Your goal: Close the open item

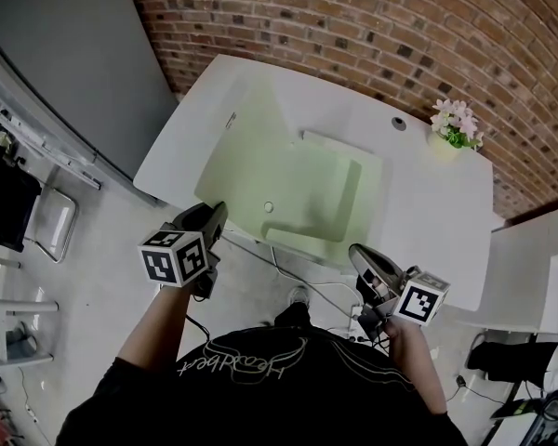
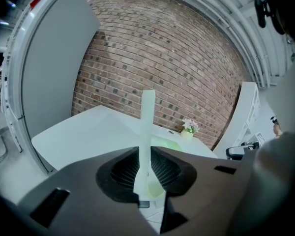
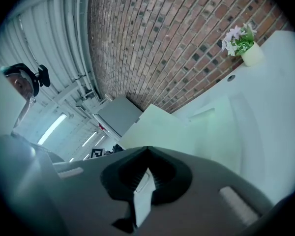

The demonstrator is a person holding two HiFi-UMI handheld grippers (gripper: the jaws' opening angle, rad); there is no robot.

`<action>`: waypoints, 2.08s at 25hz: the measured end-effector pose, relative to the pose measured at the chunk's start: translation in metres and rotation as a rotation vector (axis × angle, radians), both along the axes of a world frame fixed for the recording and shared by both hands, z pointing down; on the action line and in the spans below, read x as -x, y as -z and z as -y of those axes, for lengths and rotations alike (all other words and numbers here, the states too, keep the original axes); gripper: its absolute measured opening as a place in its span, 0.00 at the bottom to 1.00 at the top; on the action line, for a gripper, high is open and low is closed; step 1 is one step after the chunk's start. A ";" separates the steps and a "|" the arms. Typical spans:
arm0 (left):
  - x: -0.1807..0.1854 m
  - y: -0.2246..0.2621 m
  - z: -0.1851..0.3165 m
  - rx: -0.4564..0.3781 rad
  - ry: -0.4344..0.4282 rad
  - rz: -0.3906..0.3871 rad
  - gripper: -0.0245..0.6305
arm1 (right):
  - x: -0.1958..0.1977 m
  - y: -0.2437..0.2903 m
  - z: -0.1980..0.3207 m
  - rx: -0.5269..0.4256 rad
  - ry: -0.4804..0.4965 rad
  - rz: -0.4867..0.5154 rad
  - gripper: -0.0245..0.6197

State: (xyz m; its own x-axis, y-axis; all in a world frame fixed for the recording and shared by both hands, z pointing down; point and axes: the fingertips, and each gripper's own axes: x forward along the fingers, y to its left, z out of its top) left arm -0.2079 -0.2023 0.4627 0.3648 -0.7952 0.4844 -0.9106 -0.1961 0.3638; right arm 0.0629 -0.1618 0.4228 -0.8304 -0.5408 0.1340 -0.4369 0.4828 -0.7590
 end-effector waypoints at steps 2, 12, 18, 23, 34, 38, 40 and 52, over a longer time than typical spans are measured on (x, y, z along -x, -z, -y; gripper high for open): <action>-0.002 0.001 0.000 -0.004 -0.006 0.006 0.15 | -0.005 -0.007 0.003 0.024 -0.019 -0.015 0.05; -0.004 0.009 0.003 -0.018 -0.017 0.039 0.08 | -0.029 -0.037 0.017 0.067 -0.085 -0.026 0.05; -0.009 0.012 0.004 -0.021 -0.032 0.053 0.06 | -0.044 -0.066 0.021 0.130 -0.130 -0.048 0.05; -0.015 0.015 0.003 -0.031 -0.051 0.071 0.06 | -0.060 -0.091 0.025 0.176 -0.187 -0.103 0.05; -0.027 0.020 0.002 -0.045 -0.083 0.107 0.06 | -0.081 -0.127 0.039 0.229 -0.258 -0.169 0.12; -0.031 0.022 0.002 -0.047 -0.096 0.127 0.06 | -0.085 -0.137 0.045 0.255 -0.282 -0.156 0.12; -0.033 0.023 0.002 -0.048 -0.103 0.132 0.06 | -0.086 -0.142 0.046 0.270 -0.292 -0.141 0.12; -0.045 0.026 0.002 -0.056 -0.139 0.167 0.06 | -0.090 -0.155 0.055 0.314 -0.323 -0.105 0.11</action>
